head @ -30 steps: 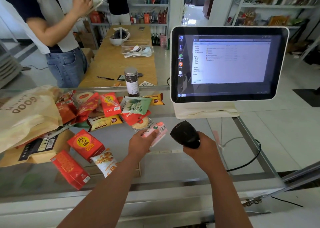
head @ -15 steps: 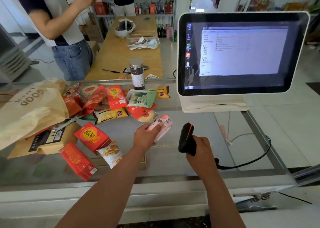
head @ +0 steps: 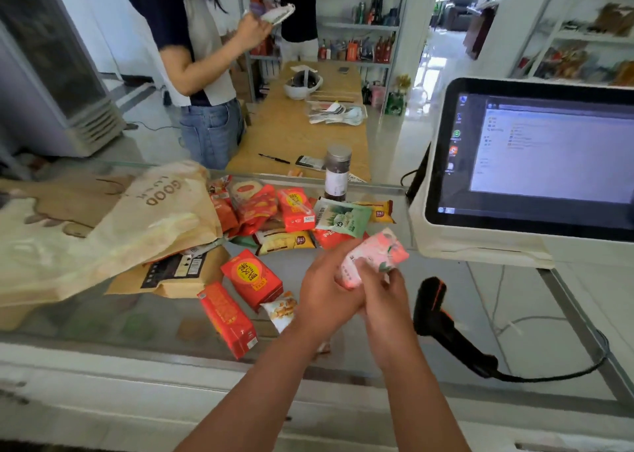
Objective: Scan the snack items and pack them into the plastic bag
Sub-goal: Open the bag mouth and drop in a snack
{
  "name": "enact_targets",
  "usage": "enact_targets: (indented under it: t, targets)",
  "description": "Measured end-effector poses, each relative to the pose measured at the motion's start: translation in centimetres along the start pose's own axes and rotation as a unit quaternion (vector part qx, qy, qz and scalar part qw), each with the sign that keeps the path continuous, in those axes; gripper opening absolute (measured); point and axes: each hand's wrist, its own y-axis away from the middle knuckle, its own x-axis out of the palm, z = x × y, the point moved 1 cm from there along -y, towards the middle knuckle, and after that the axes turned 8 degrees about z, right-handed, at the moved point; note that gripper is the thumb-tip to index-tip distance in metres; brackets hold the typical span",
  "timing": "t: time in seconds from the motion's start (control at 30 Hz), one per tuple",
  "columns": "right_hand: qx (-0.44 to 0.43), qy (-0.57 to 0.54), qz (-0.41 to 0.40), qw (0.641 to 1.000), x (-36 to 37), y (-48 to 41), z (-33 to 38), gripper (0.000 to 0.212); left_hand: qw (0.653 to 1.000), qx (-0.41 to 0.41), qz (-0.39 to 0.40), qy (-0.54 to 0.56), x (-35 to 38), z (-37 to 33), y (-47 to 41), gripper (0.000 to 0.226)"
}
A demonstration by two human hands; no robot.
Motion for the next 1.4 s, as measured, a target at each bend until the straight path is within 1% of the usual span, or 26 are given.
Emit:
enact_targets:
  t: [0.07, 0.13, 0.2, 0.23, 0.27, 0.33, 0.4, 0.43, 0.47, 0.5, 0.57, 0.6, 0.67, 0.73, 0.83, 0.9, 0.93, 1.0, 1.03, 1.07, 1.13, 1.17, 1.2, 1.27, 1.3, 1.4]
  targets:
    - [0.0, -0.01, -0.013, 1.0, 2.1, 0.0, -0.6, 0.04, 0.998, 0.038, 0.051, 0.003, -3.4, 0.5, 0.7, 0.058]
    - [0.008, 0.002, -0.004, 1.0, 4.6, 0.2, -1.1, 0.037, 0.995, 0.06, 0.073, 0.011, -7.6, 0.9, 1.7, 0.055]
    - [0.013, 0.01, -0.004, 1.0, 7.8, 0.6, -1.9, 0.036, 0.996, 0.08, 0.03, 0.006, -12.6, 1.4, 2.6, 0.046]
    - [0.015, 0.013, -0.006, 1.0, 9.7, 0.8, -2.4, 0.036, 0.995, 0.098, -0.013, -0.016, -15.4, 1.9, 3.1, 0.041]
    - [0.02, 0.018, -0.005, 1.0, 11.8, 1.1, -2.8, 0.037, 0.988, 0.123, -0.064, -0.062, -18.4, 2.6, 3.6, 0.037]
    - [0.033, 0.03, 0.007, 0.999, 16.0, 1.9, -3.7, 0.033, 0.953, 0.161, -0.147, -0.209, -24.7, 3.9, 4.5, 0.033]
    - [0.038, 0.053, 0.029, 0.997, 19.8, 2.6, -4.5, 0.025, 0.907, 0.159, -0.185, -0.344, -31.0, 4.9, 5.4, 0.036]
    - [0.036, 0.063, 0.043, 0.996, 21.4, 2.8, -4.9, 0.019, 0.89, 0.135, -0.188, -0.392, -33.8, 5.5, 6.0, 0.044]
    - [0.036, 0.067, 0.059, 0.995, 23.0, 3.0, -5.3, 0.015, 0.882, 0.099, -0.174, -0.426, -36.0, 5.9, 6.6, 0.058]
    - [0.039, 0.072, 0.078, 0.994, 24.5, 3.2, -5.7, 0.015, 0.881, 0.061, -0.143, -0.447, -37.8, 6.3, 7.2, 0.075]
    - [0.055, 0.105, 0.118, 0.986, 27.0, 3.5, -6.5, 0.027, 0.881, -0.018, -0.068, -0.469, -40.6, 7.1, 8.2, 0.104]
    - [0.062, 0.132, 0.138, 0.98, 28.1, 3.8, -6.8, 0.034, 0.878, -0.057, -0.035, -0.474, -41.6, 7.6, 8.6, 0.111]
    - [0.071, 0.18, 0.171, 0.966, 29.8, 4.3, -7.1, 0.041, 0.859, -0.125, 0.021, -0.497, -43.1, 8.7, 9.1, 0.118]
    - [0.082, 0.213, 0.196, 0.954, 30.9, 4.6, -7.3, 0.047, 0.834, -0.155, 0.066, -0.526, -43.9, 9.1, 9.1, 0.119]
    - [0.086, 0.251, 0.233, 0.936, 31.8, 4.3, -7.0, 0.048, 0.824, -0.147, 0.111, -0.536, -43.4, 9.2, 8.5, 0.126]
    - [0.085, 0.259, 0.245, 0.931, 32.1, 3.7, -6.7, 0.061, 0.813, -0.144, 0.139, -0.547, -42.3, 9.0, 7.9, 0.132]
    - [0.082, 0.258, 0.253, 0.929, 32.2, 3.3, -6.5, 0.067, 0.811, -0.135, 0.139, -0.552, -41.6, 9.2, 7.6, 0.132]
    - [0.077, 0.259, 0.276, 0.922, 32.2, 2.3, -5.8, 0.07, 0.815, -0.089, 0.104, -0.563, -40.9, 9.2, 7.2, 0.127]
    - [0.076, 0.259, 0.291, 0.918, 32.3, 1.8, -5.4, 0.068, 0.823, -0.073, 0.087, -0.557, -41.0, 9.1, 6.8, 0.118]
    - [0.078, 0.258, 0.308, 0.912, 32.3, 1.5, -5.1, 0.065, 0.824, -0.044, 0.061, -0.561, -41.4, 9.3, 6.3, 0.101]
    - [0.089, 0.26, 0.348, 0.897, 32.2, 0.6, -4.7, 0.063, 0.824, -0.012, 0.013, -0.567, -42.7, 9.2, 5.4, 0.061]
    - [0.097, 0.26, 0.368, 0.888, 32.1, 0.1, -4.7, 0.064, 0.825, -0.009, -0.012, -0.565, -43.4, 9.0, 4.9, 0.046]
    - [0.107, 0.261, 0.388, 0.878, 32.1, -0.2, -4.7, 0.064, 0.829, -0.019, -0.029, -0.558, -44.0, 8.4, 4.4, 0.038]
    - [0.118, 0.275, 0.407, 0.863, 31.9, -0.7, -5.2, 0.062, 0.827, -0.047, -0.064, -0.556, -45.0, 7.5, 3.7, 0.039]
    - [0.119, 0.281, 0.404, 0.863, 32.0, -0.9, -5.6, 0.062, 0.822, -0.059, -0.082, -0.561, -45.3, 6.9, 3.5, 0.042]
    - [0.116, 0.263, 0.363, 0.887, 32.1, -1.7, -6.2, 0.054, 0.805, -0.072, -0.16, -0.567, -45.9, 4.3, 3.0, 0.041]
